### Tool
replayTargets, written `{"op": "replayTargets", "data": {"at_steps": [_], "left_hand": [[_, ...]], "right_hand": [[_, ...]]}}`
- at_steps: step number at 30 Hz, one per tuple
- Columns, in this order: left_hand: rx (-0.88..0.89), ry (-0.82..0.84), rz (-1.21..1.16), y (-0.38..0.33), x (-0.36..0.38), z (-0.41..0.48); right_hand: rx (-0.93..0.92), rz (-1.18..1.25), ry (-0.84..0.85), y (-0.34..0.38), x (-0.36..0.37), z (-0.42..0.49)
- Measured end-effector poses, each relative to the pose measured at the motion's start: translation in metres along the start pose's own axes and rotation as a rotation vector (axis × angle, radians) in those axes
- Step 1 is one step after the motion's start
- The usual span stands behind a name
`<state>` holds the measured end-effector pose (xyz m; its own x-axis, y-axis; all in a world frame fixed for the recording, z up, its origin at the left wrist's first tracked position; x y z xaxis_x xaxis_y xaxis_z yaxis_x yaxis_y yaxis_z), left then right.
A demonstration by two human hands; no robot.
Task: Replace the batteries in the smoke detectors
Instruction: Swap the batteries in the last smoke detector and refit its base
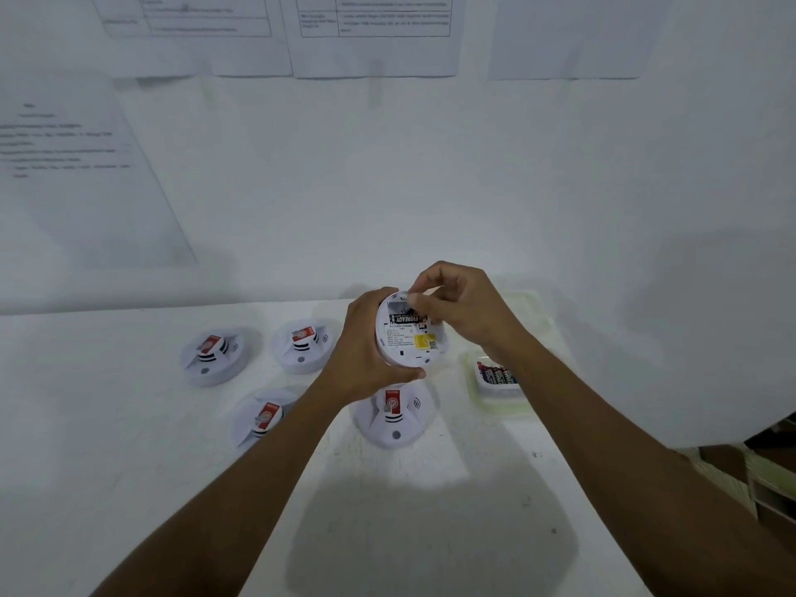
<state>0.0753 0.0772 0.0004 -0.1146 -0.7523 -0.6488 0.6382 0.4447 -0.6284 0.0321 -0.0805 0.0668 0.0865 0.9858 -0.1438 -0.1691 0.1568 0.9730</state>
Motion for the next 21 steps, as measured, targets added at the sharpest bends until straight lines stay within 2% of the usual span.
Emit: {"op": "replayTargets", "data": {"at_steps": [3,8,21], "left_hand": [[-0.024,-0.017,0.006,0.007,-0.006,-0.006],[0.011,-0.027,0.004,0.009,-0.023,-0.011],[0.093,0.001,0.024,0.015,-0.035,-0.018]], "right_hand": [[0.025,-0.151,-0.086,0.002,0.007,0.004],[0.219,-0.046,-0.021,0.0,0.02,0.007],[0.173,-0.024,-0.096,-0.018,0.049,0.01]]}}
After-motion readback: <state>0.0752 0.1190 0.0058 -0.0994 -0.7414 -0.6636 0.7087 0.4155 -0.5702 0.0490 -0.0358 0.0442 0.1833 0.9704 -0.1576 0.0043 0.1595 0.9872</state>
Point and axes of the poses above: each hand's wrist, its own z-axis towards the middle knuckle, its own x-axis out of the palm, y = z × x, the point moved 3 cm from there along z, towards the middle knuckle, and after that the axes turned 10 degrees about z, right-handed, at the moved point
